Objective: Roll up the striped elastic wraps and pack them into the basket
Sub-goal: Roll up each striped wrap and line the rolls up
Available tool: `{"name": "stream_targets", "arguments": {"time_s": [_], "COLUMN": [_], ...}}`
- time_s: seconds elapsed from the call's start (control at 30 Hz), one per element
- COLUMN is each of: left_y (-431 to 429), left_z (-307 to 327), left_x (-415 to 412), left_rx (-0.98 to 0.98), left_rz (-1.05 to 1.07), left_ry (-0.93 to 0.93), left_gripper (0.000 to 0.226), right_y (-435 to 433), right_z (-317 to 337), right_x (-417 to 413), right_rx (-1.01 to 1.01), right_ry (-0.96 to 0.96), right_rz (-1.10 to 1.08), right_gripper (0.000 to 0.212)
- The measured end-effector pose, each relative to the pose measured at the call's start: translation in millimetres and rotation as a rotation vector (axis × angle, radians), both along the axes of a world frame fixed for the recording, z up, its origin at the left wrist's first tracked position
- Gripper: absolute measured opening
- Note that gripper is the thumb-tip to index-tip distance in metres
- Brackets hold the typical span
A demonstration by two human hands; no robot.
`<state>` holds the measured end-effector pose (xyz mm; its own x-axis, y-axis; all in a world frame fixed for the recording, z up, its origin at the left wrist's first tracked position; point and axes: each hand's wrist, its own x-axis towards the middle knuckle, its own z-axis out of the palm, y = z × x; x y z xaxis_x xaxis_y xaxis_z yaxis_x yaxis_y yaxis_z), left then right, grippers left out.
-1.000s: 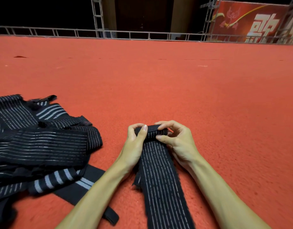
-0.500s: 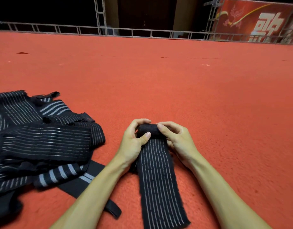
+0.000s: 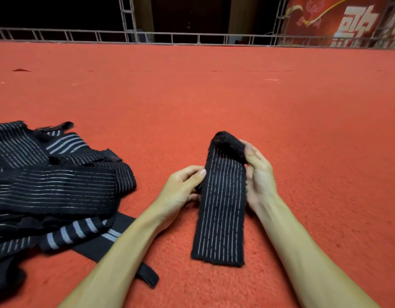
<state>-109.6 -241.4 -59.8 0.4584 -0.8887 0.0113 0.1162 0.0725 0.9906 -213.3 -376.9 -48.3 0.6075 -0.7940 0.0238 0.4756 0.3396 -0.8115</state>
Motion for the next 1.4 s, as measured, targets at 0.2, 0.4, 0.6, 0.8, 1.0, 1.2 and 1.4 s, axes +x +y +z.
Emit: {"name": "stream_targets", "arguments": {"time_s": [0.2,0.4,0.6,0.8,1.0,1.2,1.4], "left_y": [0,11,13,8,5,4,7], "left_z": [4,13,14,8,9,9,13], "left_x": [-1,16,18,21,12,10,16], "left_rx": [-0.09,0.027,0.116,-0.017,-0.168,-0.152,-0.172], "left_rz": [0.131,0.12,0.064,0.303,0.269,0.168,0.113], "left_ry": [-0.077,-0.108,-0.231,-0.376,-0.331,-0.135,-0.115], "left_gripper": [0.024,0.052,0.03,0.047,0.024,0.027,0.035], "right_y": [-5,-7,3,19,23,25,29], "right_z": [0,1,3,2,-5,-1,3], "right_x": [-1,-3,0,5,8,6,6], "right_rx": [0.096,0.121,-0.023,-0.322,-0.509,-0.536,-0.559], "right_ry": [-0.106,-0.117,-0.002,0.091,0.144,0.12,0.12], "right_rz": [0.043,-0.007,-0.02,0.119,0.139,0.093,0.1], "right_gripper": [0.043,0.043,0.027,0.013,0.022,0.025,0.026]}}
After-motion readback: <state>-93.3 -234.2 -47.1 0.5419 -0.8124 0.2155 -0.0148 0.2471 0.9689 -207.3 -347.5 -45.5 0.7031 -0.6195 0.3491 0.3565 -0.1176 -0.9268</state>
